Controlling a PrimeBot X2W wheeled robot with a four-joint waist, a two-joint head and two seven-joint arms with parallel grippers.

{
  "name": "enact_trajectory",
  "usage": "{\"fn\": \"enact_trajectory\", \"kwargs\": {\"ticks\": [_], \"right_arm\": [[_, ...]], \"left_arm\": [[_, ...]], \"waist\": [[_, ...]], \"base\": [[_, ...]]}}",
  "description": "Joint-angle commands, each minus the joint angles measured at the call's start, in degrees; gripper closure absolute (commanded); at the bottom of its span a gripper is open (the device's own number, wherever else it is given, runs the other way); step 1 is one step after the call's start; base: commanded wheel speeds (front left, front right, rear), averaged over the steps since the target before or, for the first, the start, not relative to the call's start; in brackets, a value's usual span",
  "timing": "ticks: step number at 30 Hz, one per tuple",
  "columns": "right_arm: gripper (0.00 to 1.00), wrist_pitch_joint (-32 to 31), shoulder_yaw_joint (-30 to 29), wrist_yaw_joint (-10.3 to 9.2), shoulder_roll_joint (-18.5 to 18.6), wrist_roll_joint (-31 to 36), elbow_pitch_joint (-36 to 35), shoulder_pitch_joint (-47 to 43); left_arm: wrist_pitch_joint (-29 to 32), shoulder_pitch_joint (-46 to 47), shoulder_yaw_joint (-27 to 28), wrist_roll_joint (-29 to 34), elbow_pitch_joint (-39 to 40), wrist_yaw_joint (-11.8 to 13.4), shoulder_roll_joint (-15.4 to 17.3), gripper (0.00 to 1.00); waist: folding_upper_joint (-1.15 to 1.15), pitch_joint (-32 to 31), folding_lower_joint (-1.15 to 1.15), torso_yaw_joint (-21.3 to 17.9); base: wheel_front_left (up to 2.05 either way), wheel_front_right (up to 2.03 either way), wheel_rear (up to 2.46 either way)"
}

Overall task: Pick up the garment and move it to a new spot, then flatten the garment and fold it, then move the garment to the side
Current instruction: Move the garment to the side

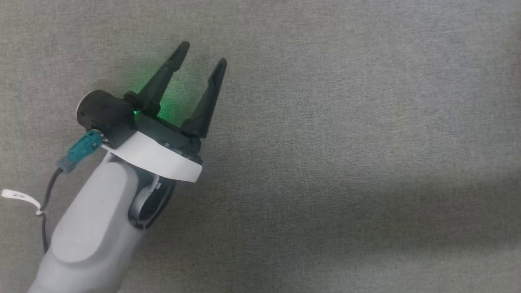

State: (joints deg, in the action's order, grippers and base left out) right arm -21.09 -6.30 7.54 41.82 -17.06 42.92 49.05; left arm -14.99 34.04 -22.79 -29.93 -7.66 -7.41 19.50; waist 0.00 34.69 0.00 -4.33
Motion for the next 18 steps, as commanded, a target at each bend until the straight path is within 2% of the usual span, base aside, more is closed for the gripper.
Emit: {"fn": "enact_trajectory", "kwargs": {"ticks": [1, 3, 4, 5, 6, 7, 8, 9, 13, 18], "right_arm": [[1.0, 0.78, -0.08, -0.11, -0.23, 0.55, 0.57, 1.0], [1.0, 1.41, -0.12, -0.11, -0.51, 0.69, 1.27, 1.44], [0.94, 1.6, -0.08, -0.11, -0.58, 0.85, 1.48, 1.69], [0.94, 1.6, -0.08, -0.11, -0.58, 0.85, 1.48, 1.69], [0.68, 1.63, -0.06, -0.11, -0.72, 1.01, 1.73, 1.97], [0.56, 1.77, -0.26, -0.11, -0.74, 1.21, 2.1, 2.25], [0.16, 2.14, -0.34, -0.11, -0.83, 1.43, 2.29, 2.53], [0.0, 2.19, -0.22, -0.11, -1.15, 1.73, 2.55, 2.75], [0.0, 3.02, -0.48, -0.11, -1.8, 2.52, 2.93, 3.63], [0.0, 5.71, -1.0, -0.11, -4.29, 2.06, 2.05, 4.05]], "left_arm": [[-0.21, 0.16, 1.15, 0.53, 0.69, -0.11, -0.14, 0.0], [-0.21, -0.3, 1.9, 0.34, 1.27, -0.11, -0.33, 0.0], [-0.21, -0.51, 2.44, 0.64, 1.57, -0.11, -0.38, 0.0], [-0.21, -0.51, 2.44, 0.64, 1.57, -0.11, -0.38, 0.0], [-0.21, -0.9, 2.55, 0.24, 1.76, -0.11, -0.51, 0.0], [-0.2, -1.13, 2.76, 0.28, 1.8, -0.11, -0.4, 0.0], [-0.21, -1.17, 3.05, 0.69, 1.87, -0.11, -0.25, 0.0], [-0.21, -1.26, 3.18, 0.7, 1.88, -0.11, -0.24, 0.0], [-0.2, -2.49, 4.17, -0.02, 2.45, -0.11, -0.51, 0.0], [-0.21, -4.09, 6.69, 1.3, 3.22, -0.11, -0.8, 0.0]], "waist": [[0.0, 0.13, 0.0, 0.2], [0.0, 0.11, 0.0, 0.23], [0.0, 0.07, 0.0, 0.22], [0.0, 0.07, 0.0, 0.22], [0.0, -0.02, 0.0, 0.14], [0.0, -0.16, 0.0, 0.08], [0.0, -0.33, 0.0, 0.02], [0.0, -0.62, 0.0, -0.09], [0.0, -1.79, 0.0, -0.44], [0.0, -4.29, 0.0, -0.65]], "base": [[0.0, 0.0, 0.0], [0.0, 0.0, 0.0], [0.0, 0.0, 0.0], [0.0, 0.0, 0.0], [0.0, 0.0, 0.0], [0.0, 0.0, 0.0], [0.0, 0.0, 0.0], [0.0, 0.0, 0.0], [0.0, 0.0, 0.0], [0.0, 0.0, 0.0]]}}
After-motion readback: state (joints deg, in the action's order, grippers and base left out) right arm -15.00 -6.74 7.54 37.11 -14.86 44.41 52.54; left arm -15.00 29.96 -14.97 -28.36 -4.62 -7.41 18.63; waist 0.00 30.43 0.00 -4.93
